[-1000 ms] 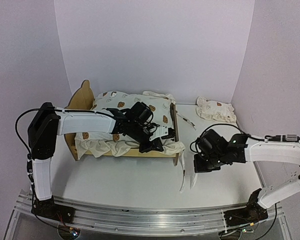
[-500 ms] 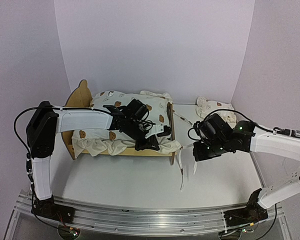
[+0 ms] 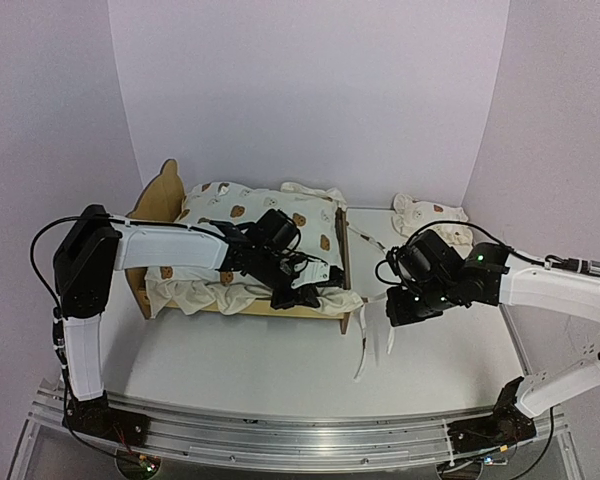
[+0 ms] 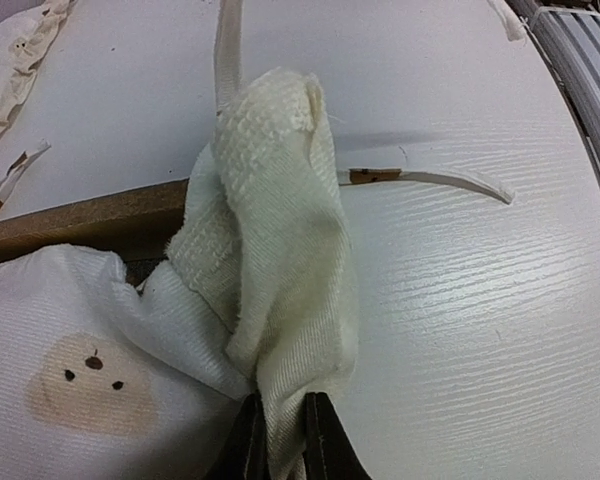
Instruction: Set up the pet bed
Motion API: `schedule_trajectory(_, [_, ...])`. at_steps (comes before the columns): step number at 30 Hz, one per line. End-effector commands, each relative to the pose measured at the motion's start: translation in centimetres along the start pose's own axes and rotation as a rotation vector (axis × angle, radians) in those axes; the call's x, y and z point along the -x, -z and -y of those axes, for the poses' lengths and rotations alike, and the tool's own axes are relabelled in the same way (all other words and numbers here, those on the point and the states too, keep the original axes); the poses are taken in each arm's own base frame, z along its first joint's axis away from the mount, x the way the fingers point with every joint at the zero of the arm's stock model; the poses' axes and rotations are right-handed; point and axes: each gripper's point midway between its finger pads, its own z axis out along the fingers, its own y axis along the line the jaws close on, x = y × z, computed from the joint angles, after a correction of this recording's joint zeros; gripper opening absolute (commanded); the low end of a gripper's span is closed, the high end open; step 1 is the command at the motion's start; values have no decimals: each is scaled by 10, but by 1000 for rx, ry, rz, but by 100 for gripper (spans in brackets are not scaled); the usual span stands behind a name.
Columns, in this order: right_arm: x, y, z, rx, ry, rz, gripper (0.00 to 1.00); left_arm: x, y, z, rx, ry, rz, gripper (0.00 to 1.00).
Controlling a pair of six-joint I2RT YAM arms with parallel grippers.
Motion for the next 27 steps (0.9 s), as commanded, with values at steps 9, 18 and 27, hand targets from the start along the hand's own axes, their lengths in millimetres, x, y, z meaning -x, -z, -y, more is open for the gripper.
schedule_trajectory(9, [-5, -3, 2, -6, 3, -16, 0, 71, 8, -17, 68, -219, 156, 52])
schedule_trajectory(18, [-7, -4, 3, -10, 8, -22, 0, 71, -22, -1, 28, -232, 169, 51])
schedule_trajectory(27, [-3, 5, 7, -2, 6, 7, 0, 89, -7, -18, 87, -165, 173, 0])
